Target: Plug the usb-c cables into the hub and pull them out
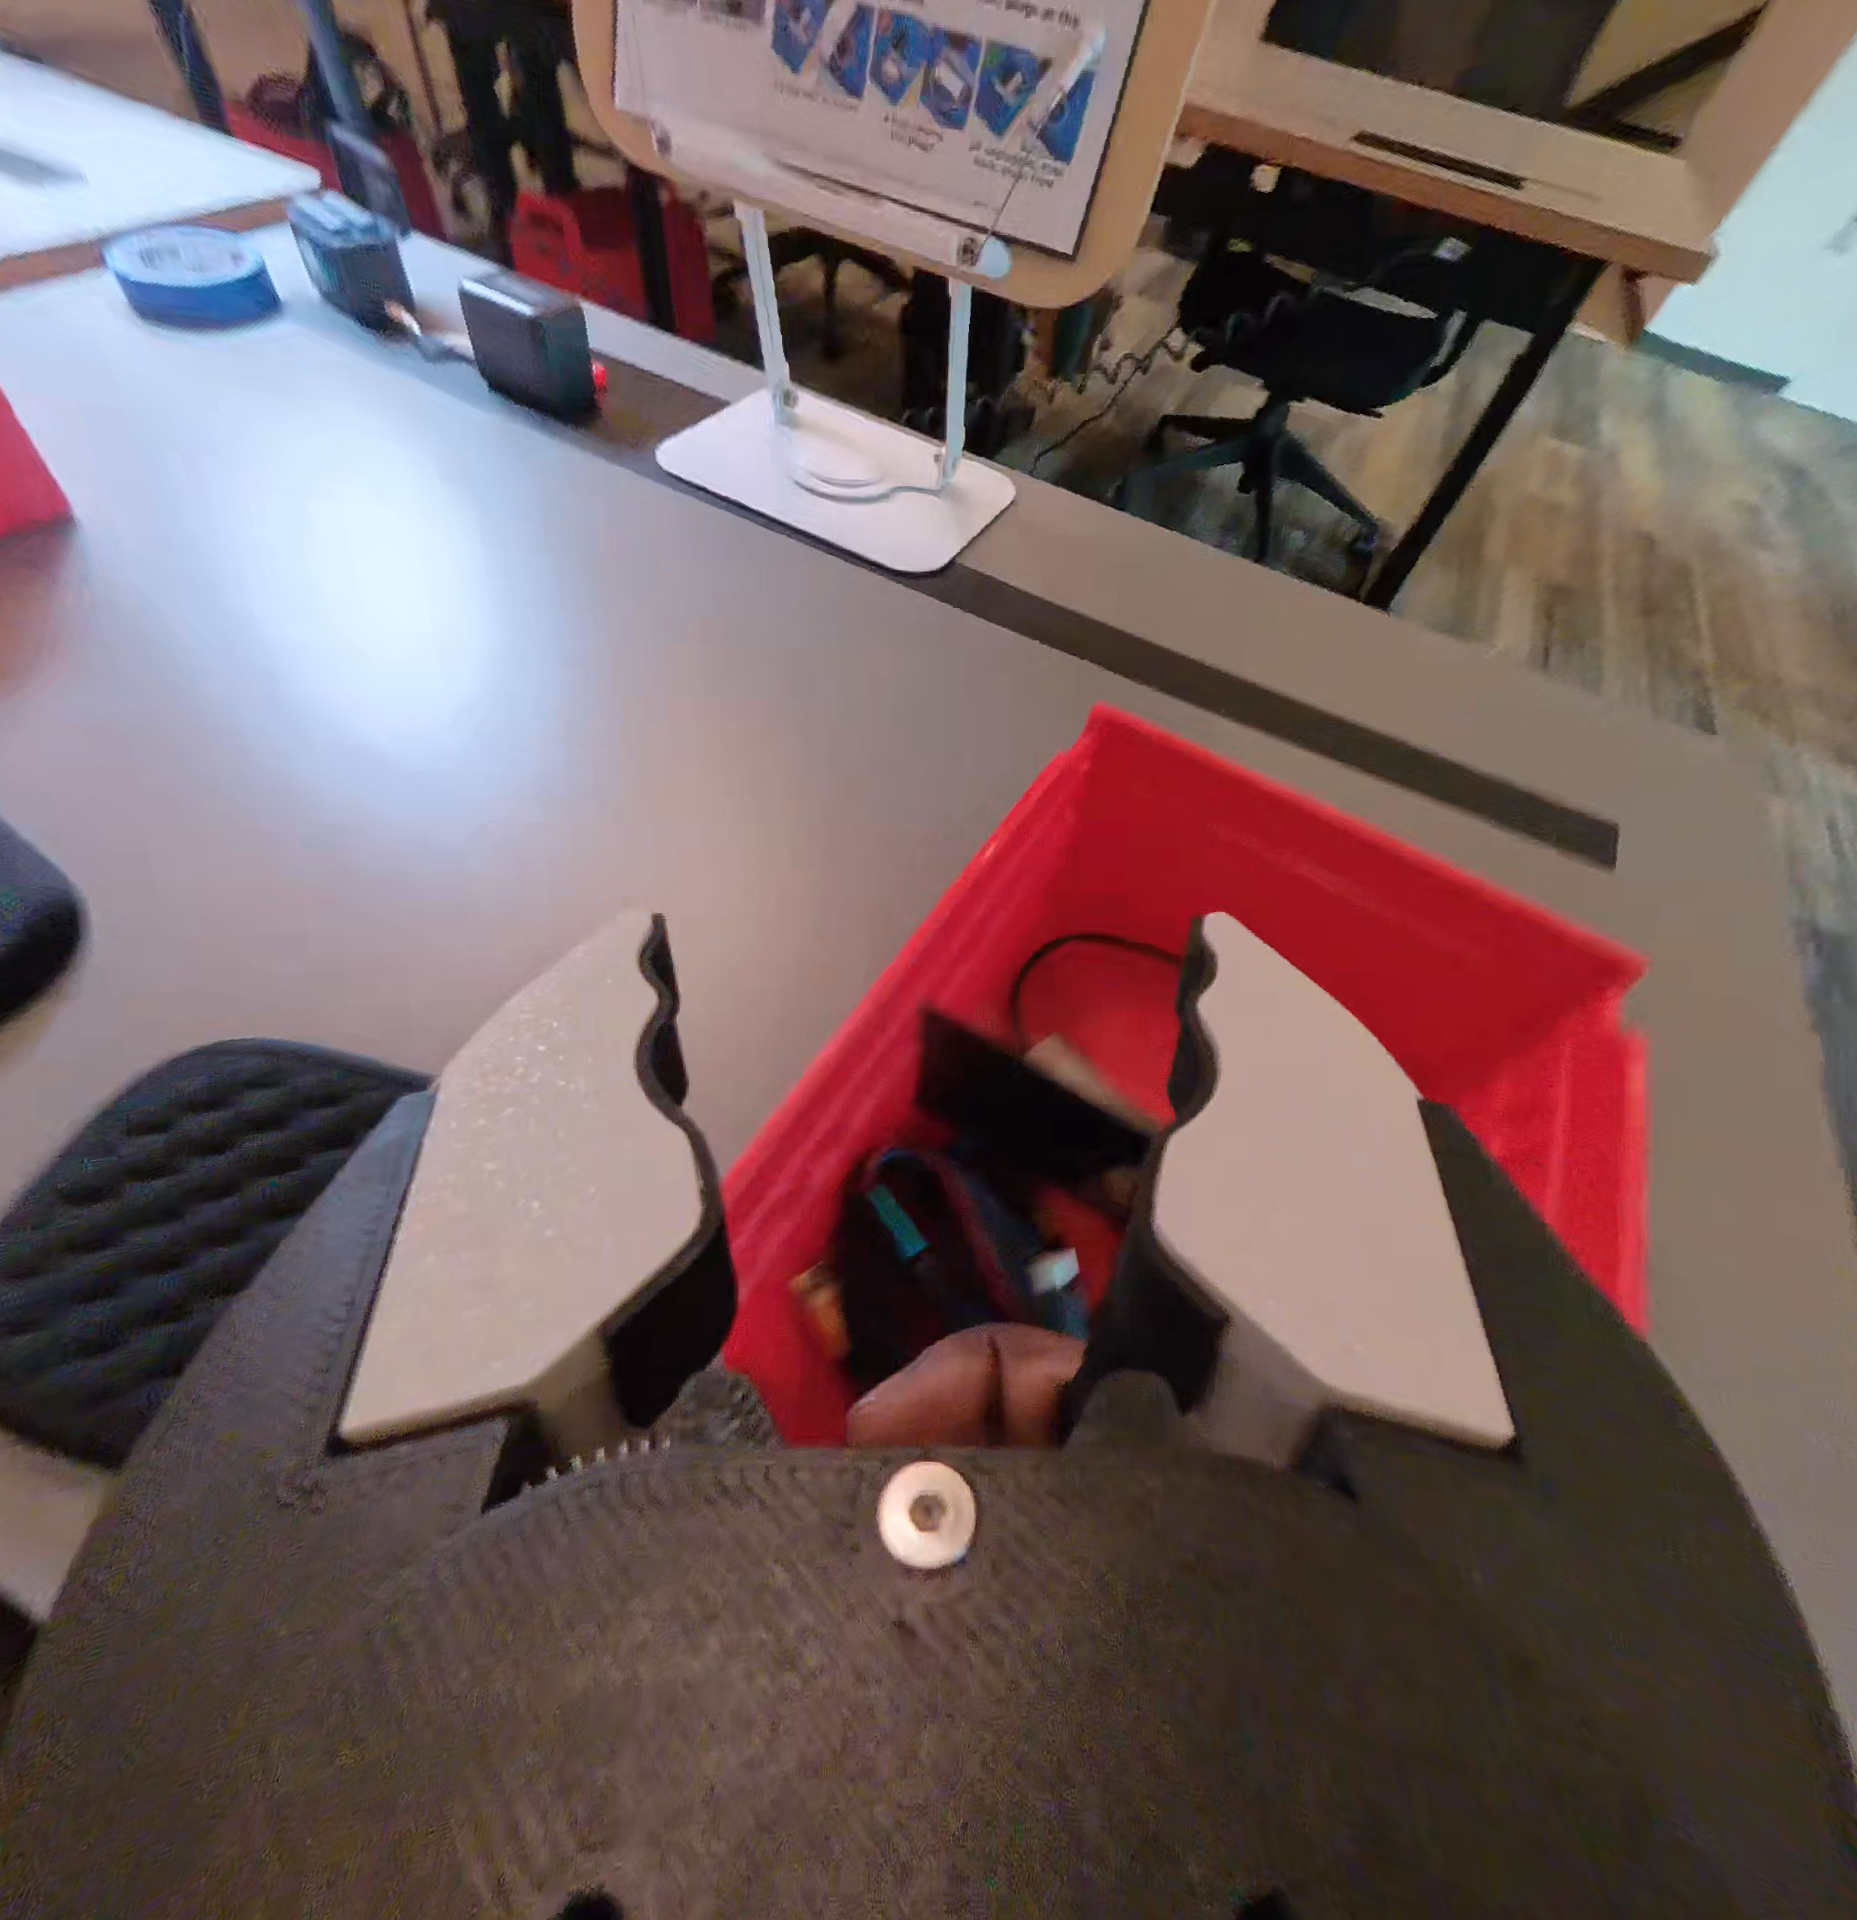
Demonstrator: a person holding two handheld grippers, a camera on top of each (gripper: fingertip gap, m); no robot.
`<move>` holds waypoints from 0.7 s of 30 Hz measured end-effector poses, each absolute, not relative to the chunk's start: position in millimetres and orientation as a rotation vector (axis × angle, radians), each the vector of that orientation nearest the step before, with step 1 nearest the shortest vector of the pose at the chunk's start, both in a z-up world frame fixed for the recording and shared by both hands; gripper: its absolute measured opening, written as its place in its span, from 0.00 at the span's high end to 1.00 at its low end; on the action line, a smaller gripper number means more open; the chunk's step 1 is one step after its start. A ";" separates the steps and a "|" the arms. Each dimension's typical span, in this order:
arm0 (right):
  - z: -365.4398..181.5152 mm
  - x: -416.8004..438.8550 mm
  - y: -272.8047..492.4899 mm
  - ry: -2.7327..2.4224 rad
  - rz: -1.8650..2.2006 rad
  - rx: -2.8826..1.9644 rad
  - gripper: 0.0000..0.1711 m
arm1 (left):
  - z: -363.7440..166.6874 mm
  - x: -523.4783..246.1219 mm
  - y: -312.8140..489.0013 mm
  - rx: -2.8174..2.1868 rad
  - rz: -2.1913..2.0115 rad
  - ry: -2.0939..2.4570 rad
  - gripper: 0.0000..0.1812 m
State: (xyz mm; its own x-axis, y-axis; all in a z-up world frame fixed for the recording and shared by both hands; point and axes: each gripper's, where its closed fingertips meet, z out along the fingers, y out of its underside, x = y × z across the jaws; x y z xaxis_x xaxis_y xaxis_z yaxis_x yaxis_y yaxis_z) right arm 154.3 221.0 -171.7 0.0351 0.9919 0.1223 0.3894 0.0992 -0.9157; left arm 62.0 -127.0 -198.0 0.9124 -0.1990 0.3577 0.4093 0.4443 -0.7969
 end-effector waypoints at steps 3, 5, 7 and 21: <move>-206.4 189.5 180.0 -1.493 0.856 -1.526 0.47 | -200.2 61.9 -123.1 -1.074 -0.370 -0.231 0.79; -243.4 205.1 153.3 -1.652 0.889 -1.567 0.46 | -201.5 60.8 -121.4 -1.084 -0.369 -0.241 0.79; -273.0 212.8 152.3 -1.743 0.848 -1.656 0.48 | -202.5 59.5 -120.1 -1.091 -0.374 -0.252 0.79; -303.2 137.1 190.2 -1.611 0.396 -1.646 0.85 | -260.7 24.2 -81.8 -1.532 -0.178 -0.643 0.79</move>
